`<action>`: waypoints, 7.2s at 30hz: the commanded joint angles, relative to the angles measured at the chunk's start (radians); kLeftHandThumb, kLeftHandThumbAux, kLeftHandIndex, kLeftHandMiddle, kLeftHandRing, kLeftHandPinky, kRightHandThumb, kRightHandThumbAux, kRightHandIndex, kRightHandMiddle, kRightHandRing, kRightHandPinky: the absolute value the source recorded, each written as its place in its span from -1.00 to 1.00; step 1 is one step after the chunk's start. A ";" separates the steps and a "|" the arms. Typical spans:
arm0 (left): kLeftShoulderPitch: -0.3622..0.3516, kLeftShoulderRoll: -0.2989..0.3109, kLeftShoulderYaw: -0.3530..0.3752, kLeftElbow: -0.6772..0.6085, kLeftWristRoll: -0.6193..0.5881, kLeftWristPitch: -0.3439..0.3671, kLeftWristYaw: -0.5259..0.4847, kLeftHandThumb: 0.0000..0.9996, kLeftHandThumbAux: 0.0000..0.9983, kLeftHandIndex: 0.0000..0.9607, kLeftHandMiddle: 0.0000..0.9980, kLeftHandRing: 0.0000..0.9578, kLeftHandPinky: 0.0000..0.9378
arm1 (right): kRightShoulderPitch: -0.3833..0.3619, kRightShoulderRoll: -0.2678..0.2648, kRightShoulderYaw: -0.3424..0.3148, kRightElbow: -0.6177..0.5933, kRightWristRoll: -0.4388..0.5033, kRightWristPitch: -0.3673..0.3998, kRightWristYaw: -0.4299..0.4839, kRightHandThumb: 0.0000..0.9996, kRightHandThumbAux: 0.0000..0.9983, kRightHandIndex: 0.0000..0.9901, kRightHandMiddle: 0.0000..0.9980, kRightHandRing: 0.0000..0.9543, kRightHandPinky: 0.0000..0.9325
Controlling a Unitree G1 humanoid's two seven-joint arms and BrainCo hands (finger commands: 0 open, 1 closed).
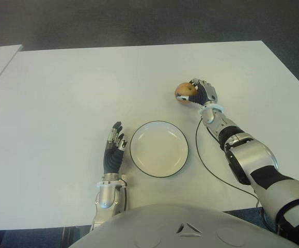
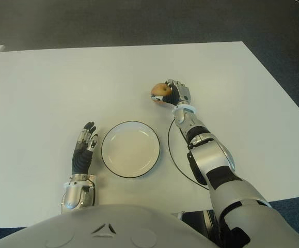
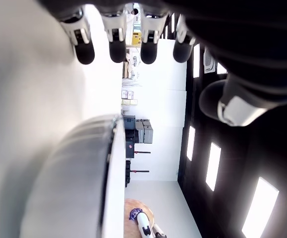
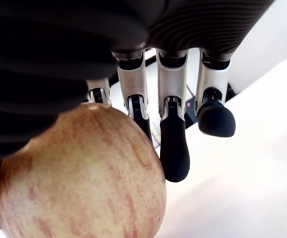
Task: Put the apples into the plate.
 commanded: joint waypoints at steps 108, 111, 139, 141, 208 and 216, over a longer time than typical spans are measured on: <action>-0.003 -0.033 -0.012 0.005 -0.029 0.033 -0.007 -0.99 0.08 -1.00 -1.00 -1.00 -1.00 | 0.404 -0.267 0.202 -0.876 -0.350 -0.305 -0.130 0.71 0.35 -0.19 0.07 0.79 0.80; -0.005 -0.034 -0.010 0.007 -0.032 0.034 -0.008 -1.00 0.09 -1.00 -1.00 -1.00 -1.00 | 0.412 -0.271 0.197 -0.896 -0.358 -0.299 -0.119 0.71 0.35 -0.20 0.07 0.78 0.80; -0.048 -0.021 0.003 0.070 -0.039 -0.001 -0.013 -1.00 0.05 -1.00 -1.00 -1.00 -1.00 | 0.424 -0.283 0.141 -0.969 -0.354 -0.311 -0.080 0.71 0.35 -0.19 0.07 0.79 0.81; -0.052 -0.018 0.004 0.079 -0.040 -0.011 -0.017 -1.00 0.04 -1.00 -1.00 -1.00 -1.00 | 0.428 -0.287 0.140 -0.981 -0.356 -0.313 -0.077 0.71 0.35 -0.19 0.07 0.79 0.80; -0.047 -0.025 0.011 0.073 -0.023 0.005 -0.019 -1.00 0.07 -0.99 -1.00 -1.00 -1.00 | 0.607 -0.323 0.119 -1.177 -0.335 -0.354 0.129 0.57 0.38 -0.16 -0.09 -0.11 -0.29; -0.038 -0.039 0.006 0.051 -0.041 0.016 -0.020 -1.00 0.12 -0.97 -0.98 -1.00 -1.00 | 0.594 -0.332 0.114 -1.161 -0.346 -0.360 0.157 -0.13 0.07 -0.39 -0.36 -0.41 -0.48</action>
